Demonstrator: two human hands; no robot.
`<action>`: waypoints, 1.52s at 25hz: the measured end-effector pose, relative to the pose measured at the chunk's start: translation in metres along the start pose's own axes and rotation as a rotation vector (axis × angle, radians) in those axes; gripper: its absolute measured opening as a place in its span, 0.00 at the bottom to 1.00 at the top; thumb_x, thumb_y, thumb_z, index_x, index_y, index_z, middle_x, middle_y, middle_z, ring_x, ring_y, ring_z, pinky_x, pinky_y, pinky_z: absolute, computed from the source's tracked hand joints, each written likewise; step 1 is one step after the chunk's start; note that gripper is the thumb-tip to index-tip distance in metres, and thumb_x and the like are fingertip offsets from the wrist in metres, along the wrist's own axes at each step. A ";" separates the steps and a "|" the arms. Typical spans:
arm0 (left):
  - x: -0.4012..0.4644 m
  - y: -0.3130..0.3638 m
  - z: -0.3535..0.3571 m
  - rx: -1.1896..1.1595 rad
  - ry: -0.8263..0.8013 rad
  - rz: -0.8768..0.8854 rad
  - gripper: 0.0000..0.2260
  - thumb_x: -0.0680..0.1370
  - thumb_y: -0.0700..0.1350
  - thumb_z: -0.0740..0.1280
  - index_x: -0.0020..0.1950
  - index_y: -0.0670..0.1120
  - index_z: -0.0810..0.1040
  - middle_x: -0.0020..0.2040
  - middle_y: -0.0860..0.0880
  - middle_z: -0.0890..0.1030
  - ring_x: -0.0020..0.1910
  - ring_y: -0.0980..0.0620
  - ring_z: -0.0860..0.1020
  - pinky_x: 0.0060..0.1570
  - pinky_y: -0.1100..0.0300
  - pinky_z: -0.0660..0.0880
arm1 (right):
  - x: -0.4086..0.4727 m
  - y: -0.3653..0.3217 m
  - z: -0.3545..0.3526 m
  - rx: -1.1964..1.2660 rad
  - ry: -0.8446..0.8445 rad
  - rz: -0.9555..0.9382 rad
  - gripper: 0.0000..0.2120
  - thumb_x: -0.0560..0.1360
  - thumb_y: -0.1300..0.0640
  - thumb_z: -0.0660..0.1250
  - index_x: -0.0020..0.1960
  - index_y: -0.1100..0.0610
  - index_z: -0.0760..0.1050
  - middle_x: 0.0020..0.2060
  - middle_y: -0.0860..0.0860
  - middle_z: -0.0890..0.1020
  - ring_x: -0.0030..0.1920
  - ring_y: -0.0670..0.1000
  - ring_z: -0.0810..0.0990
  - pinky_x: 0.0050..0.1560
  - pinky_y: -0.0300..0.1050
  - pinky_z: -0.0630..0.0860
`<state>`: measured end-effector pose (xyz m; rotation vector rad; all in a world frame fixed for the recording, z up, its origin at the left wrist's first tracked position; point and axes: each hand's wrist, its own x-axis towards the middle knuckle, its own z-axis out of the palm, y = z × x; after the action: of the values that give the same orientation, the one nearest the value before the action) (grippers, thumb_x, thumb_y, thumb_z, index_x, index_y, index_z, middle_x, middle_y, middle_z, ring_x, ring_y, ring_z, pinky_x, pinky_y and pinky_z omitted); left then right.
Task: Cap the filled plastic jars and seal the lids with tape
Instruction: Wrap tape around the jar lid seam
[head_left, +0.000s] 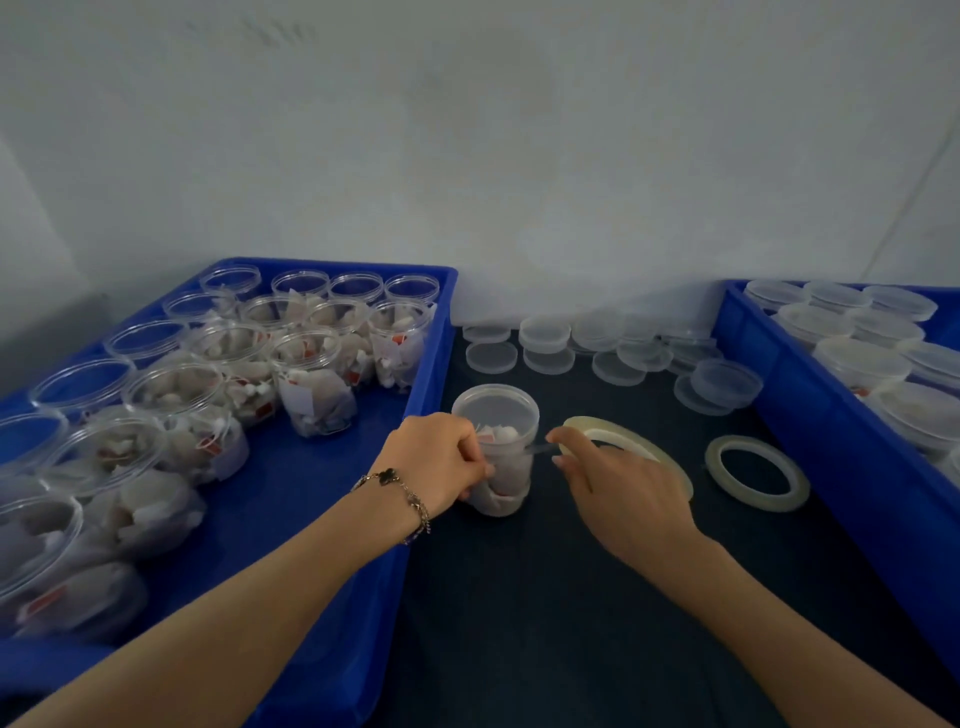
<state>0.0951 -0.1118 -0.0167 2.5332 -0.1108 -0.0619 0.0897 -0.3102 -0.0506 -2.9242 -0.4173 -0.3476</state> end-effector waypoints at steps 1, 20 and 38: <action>-0.002 -0.001 0.002 0.024 0.015 0.016 0.10 0.73 0.49 0.71 0.33 0.52 0.75 0.33 0.54 0.80 0.34 0.58 0.79 0.38 0.60 0.78 | 0.000 -0.002 0.004 0.024 -0.004 0.010 0.16 0.82 0.46 0.50 0.68 0.42 0.60 0.40 0.46 0.80 0.37 0.47 0.78 0.38 0.46 0.77; 0.006 -0.011 0.001 0.283 0.188 0.102 0.11 0.72 0.56 0.70 0.31 0.56 0.75 0.35 0.58 0.75 0.48 0.57 0.67 0.42 0.59 0.68 | -0.002 -0.012 0.029 0.197 0.257 0.181 0.15 0.80 0.45 0.54 0.59 0.48 0.75 0.42 0.49 0.82 0.39 0.52 0.80 0.33 0.45 0.72; 0.013 -0.012 0.000 0.457 0.187 0.168 0.10 0.76 0.58 0.65 0.46 0.53 0.81 0.38 0.55 0.76 0.45 0.56 0.68 0.46 0.61 0.63 | -0.002 -0.008 0.036 0.187 0.250 0.147 0.15 0.80 0.44 0.53 0.58 0.46 0.75 0.41 0.45 0.82 0.35 0.47 0.78 0.30 0.42 0.70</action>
<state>0.1088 -0.1037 -0.0240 2.9555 -0.2904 0.2983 0.0922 -0.2959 -0.0842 -2.6651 -0.1856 -0.6078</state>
